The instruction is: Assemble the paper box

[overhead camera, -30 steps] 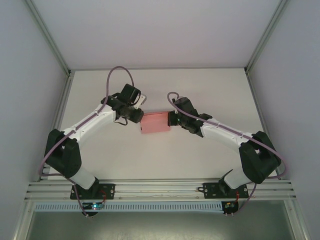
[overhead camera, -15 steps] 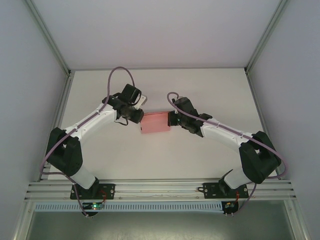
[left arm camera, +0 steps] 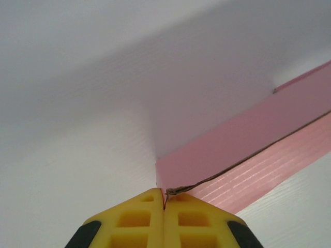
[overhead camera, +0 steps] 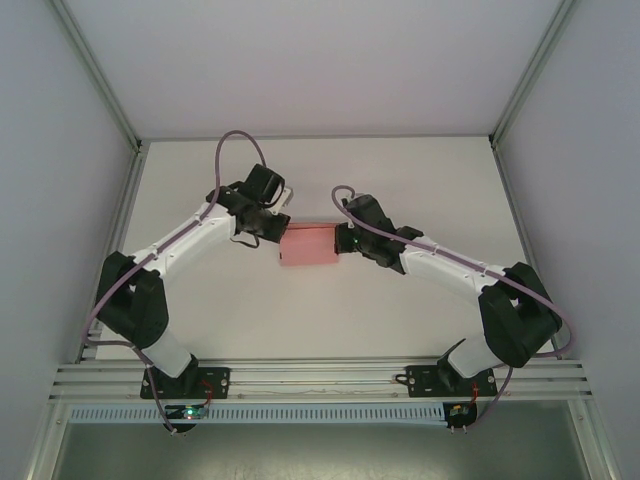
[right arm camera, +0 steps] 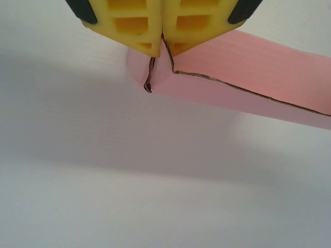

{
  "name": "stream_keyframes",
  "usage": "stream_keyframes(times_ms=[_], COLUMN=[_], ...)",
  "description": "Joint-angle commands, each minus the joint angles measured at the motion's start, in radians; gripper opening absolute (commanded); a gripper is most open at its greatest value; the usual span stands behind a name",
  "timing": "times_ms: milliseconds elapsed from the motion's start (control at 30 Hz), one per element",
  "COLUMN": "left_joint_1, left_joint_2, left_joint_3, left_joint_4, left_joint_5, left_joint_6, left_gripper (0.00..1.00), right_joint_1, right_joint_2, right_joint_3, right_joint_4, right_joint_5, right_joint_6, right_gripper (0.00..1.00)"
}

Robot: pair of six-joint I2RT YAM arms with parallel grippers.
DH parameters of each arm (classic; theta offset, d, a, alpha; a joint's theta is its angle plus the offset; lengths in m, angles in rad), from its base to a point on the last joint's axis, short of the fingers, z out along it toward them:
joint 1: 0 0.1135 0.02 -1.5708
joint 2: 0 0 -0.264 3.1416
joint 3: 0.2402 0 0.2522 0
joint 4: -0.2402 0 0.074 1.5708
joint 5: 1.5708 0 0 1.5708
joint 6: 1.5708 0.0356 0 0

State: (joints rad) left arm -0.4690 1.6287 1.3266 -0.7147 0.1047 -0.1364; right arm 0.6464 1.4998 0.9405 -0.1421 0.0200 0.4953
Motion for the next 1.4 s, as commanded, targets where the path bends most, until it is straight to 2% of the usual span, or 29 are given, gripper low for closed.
stream_keyframes(times_ms=[0, 100, 267, 467, 733, 1067, 1233, 1367], left_joint_1=[0.016, 0.019, 0.025, 0.057, 0.121, 0.142, 0.092, 0.042], left_joint_2=[0.024, 0.051, 0.119, 0.123, 0.141, 0.117, 0.077, 0.027], left_joint_3=[0.057, 0.066, 0.143, 0.183, 0.185, 0.119, 0.052, -0.051], left_joint_4=[-0.073, -0.084, -0.176, -0.218, -0.202, -0.155, -0.134, -0.045], left_joint_5=[0.064, 0.141, 0.151, 0.223, 0.418, 0.423, 0.296, 0.224], left_joint_6=[-0.137, -0.189, -0.238, -0.271, -0.338, -0.322, -0.259, -0.282], left_gripper=[0.00, 0.00, 0.00, 0.00, 0.00, 0.00, 0.00, 0.00], right_joint_1=[0.029, 0.050, 0.099, 0.139, 0.157, 0.159, 0.159, 0.159], right_joint_2=[0.029, 0.034, 0.050, 0.042, 0.078, 0.073, 0.071, 0.062], right_joint_3=[0.005, 0.002, -0.011, -0.053, -0.065, -0.077, -0.087, -0.102], right_joint_4=[-0.121, -0.129, -0.137, -0.122, -0.103, -0.076, -0.073, -0.039], right_joint_5=[0.052, 0.095, 0.163, 0.264, 0.275, 0.260, 0.280, 0.279], right_joint_6=[-0.017, -0.018, -0.022, -0.033, -0.054, -0.047, -0.030, -0.021], right_gripper=[0.00, 0.00, 0.00, 0.00, 0.00, 0.00, 0.00, 0.00])
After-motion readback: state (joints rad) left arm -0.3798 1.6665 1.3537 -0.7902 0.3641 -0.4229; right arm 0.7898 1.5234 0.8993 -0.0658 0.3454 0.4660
